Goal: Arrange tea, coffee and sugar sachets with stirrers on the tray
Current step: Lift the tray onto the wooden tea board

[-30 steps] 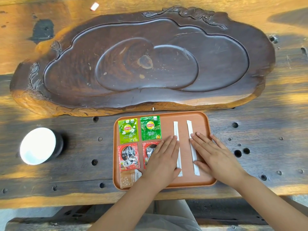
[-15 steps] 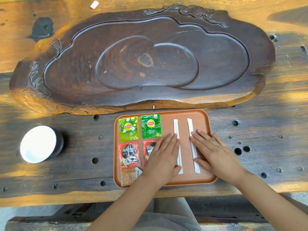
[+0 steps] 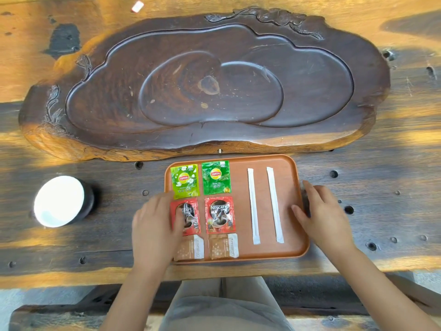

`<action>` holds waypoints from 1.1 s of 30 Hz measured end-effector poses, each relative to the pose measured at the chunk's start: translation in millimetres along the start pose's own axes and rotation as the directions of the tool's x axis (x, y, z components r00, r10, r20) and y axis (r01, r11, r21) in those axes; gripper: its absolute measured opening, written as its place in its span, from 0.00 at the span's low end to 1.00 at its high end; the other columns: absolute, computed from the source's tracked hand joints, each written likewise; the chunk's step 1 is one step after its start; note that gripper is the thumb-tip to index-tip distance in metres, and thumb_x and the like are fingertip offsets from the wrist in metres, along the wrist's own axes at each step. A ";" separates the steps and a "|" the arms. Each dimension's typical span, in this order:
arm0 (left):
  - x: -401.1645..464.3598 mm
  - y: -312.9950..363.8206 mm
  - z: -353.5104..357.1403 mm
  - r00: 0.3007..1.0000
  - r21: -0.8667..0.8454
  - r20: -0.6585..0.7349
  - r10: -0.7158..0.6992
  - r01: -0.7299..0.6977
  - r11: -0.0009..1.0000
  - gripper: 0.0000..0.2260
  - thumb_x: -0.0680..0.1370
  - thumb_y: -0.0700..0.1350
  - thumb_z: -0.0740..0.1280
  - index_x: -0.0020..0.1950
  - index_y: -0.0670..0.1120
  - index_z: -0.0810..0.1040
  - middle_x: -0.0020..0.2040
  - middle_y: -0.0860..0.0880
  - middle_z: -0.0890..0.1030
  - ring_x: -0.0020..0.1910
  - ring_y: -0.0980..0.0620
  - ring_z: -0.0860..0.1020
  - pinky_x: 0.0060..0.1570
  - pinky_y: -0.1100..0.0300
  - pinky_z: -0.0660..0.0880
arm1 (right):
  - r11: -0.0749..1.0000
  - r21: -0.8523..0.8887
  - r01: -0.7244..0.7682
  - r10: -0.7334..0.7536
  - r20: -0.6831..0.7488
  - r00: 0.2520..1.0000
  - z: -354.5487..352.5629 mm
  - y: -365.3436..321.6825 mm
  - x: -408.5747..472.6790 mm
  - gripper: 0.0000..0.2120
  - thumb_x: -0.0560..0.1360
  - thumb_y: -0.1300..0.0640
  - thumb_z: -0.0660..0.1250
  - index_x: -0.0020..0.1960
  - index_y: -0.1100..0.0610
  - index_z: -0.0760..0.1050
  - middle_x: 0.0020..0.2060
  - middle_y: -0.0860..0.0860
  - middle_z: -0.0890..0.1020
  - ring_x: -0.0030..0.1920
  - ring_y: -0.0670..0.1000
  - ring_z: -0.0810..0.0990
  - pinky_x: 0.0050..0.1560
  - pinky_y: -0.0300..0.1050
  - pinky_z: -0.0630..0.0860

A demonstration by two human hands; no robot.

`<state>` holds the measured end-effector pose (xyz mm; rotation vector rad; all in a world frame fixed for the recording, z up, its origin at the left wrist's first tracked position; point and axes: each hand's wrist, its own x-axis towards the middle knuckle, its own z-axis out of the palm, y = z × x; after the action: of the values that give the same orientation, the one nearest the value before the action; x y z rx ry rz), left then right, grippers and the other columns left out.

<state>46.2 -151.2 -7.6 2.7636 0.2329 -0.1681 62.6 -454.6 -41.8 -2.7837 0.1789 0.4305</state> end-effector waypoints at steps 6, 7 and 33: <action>-0.6 -33.6 8.8 0.884 -0.192 0.303 -0.357 0.423 0.886 0.17 0.77 0.44 0.63 0.64 0.42 0.72 0.54 0.44 0.80 0.46 0.51 0.77 0.42 0.62 0.71 | 0.973 0.094 -0.210 0.197 0.133 0.971 3.3 -14.7 -2.3 0.26 0.72 0.55 0.67 0.67 0.59 0.66 0.57 0.58 0.72 0.50 0.61 0.76 0.40 0.48 0.71; 0.1 -32.1 10.1 0.872 -0.234 0.350 -0.342 0.435 0.870 0.15 0.77 0.44 0.62 0.63 0.44 0.73 0.52 0.45 0.80 0.44 0.54 0.77 0.37 0.66 0.69 | 0.970 0.097 -0.223 0.208 0.143 0.968 3.3 -17.3 -3.2 0.25 0.72 0.56 0.67 0.67 0.59 0.66 0.57 0.58 0.72 0.50 0.61 0.77 0.39 0.47 0.70; 38.8 -62.3 -79.2 0.927 -0.643 0.303 -0.220 0.370 0.670 0.20 0.75 0.31 0.62 0.56 0.55 0.78 0.42 0.51 0.84 0.44 0.55 0.81 0.45 0.59 0.76 | 0.785 0.585 -0.203 0.126 0.170 0.977 -62.1 -51.6 24.0 0.24 0.72 0.69 0.64 0.59 0.44 0.74 0.44 0.49 0.79 0.40 0.55 0.80 0.38 0.49 0.81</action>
<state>79.6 -59.7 38.8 1.9175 0.5681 -0.3607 111.1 -428.2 21.9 -2.1108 0.4504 0.4836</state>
